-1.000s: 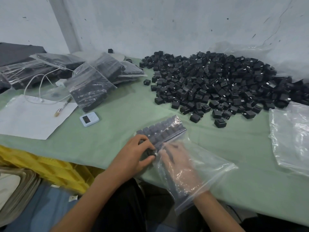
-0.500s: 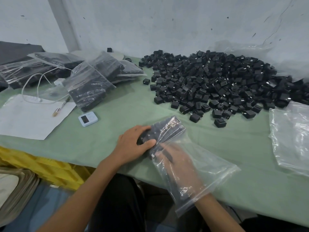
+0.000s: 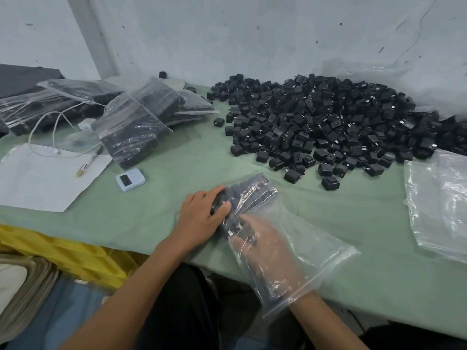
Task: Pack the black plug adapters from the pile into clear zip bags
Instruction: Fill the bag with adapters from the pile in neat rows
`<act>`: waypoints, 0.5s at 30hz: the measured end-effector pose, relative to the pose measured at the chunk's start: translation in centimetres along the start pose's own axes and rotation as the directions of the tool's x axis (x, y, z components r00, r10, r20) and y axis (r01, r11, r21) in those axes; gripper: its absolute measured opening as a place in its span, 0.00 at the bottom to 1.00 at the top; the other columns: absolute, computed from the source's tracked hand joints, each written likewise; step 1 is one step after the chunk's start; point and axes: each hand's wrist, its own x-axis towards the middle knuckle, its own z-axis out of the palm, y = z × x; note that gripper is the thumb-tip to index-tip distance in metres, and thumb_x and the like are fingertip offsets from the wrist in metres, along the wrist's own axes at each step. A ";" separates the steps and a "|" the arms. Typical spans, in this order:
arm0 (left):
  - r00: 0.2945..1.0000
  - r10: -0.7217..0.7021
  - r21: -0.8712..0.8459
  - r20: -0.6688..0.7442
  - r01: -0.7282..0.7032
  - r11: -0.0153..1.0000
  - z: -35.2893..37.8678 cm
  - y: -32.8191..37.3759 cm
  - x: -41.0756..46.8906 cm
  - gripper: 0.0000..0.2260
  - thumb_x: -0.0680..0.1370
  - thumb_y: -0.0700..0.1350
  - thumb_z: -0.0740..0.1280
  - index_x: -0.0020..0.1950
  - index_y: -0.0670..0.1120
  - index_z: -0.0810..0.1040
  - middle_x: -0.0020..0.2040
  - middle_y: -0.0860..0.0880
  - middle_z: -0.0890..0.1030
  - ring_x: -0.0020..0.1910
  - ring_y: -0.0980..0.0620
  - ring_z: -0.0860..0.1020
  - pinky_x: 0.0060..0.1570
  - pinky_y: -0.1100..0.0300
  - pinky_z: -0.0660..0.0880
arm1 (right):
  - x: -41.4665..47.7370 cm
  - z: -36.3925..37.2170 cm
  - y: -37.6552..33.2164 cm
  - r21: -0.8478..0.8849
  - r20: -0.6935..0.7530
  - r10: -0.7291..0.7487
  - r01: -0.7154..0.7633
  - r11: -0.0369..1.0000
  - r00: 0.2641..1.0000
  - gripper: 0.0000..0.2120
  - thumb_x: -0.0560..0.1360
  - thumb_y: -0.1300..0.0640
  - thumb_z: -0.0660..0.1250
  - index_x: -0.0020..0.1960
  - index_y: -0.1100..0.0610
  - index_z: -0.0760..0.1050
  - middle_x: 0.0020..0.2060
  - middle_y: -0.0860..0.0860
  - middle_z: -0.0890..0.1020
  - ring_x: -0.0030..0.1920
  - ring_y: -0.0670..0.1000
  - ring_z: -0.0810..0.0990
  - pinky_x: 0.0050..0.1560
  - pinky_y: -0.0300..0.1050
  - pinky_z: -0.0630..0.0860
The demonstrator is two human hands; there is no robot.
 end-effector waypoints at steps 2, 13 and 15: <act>0.998 -0.065 -0.020 0.001 0.065 0.998 -0.1 0.2 0.4 0.26 0.77 0.65 0.60 0.74 0.60 0.67 0.52 0.53 0.70 0.57 0.50 0.65 0.61 0.56 0.63 | -0.1 -0.2 -0.3 0.042 0.031 0.034 -0.035 0.999 0.999 0.23 0.76 0.50 0.72 0.69 0.52 0.74 0.61 0.46 0.79 0.57 0.42 0.77 0.63 0.38 0.72; 0.975 -0.146 0.078 0.167 0.135 0.988 -1.7 1.2 2.8 0.27 0.75 0.69 0.63 0.63 0.49 0.73 0.57 0.47 0.76 0.59 0.44 0.73 0.60 0.48 0.72 | -0.3 -0.7 -0.4 0.041 0.102 -0.075 0.071 0.997 0.992 0.20 0.78 0.47 0.68 0.70 0.45 0.73 0.58 0.39 0.77 0.56 0.39 0.76 0.59 0.34 0.72; 0.971 -0.179 0.101 0.156 0.165 0.981 -1.3 1.8 2.4 0.28 0.77 0.67 0.60 0.68 0.49 0.71 0.62 0.45 0.74 0.63 0.42 0.69 0.63 0.49 0.68 | -0.3 -0.3 -0.3 -0.039 0.085 -0.046 0.050 0.998 0.995 0.23 0.78 0.48 0.69 0.71 0.47 0.72 0.57 0.42 0.76 0.52 0.38 0.73 0.54 0.24 0.68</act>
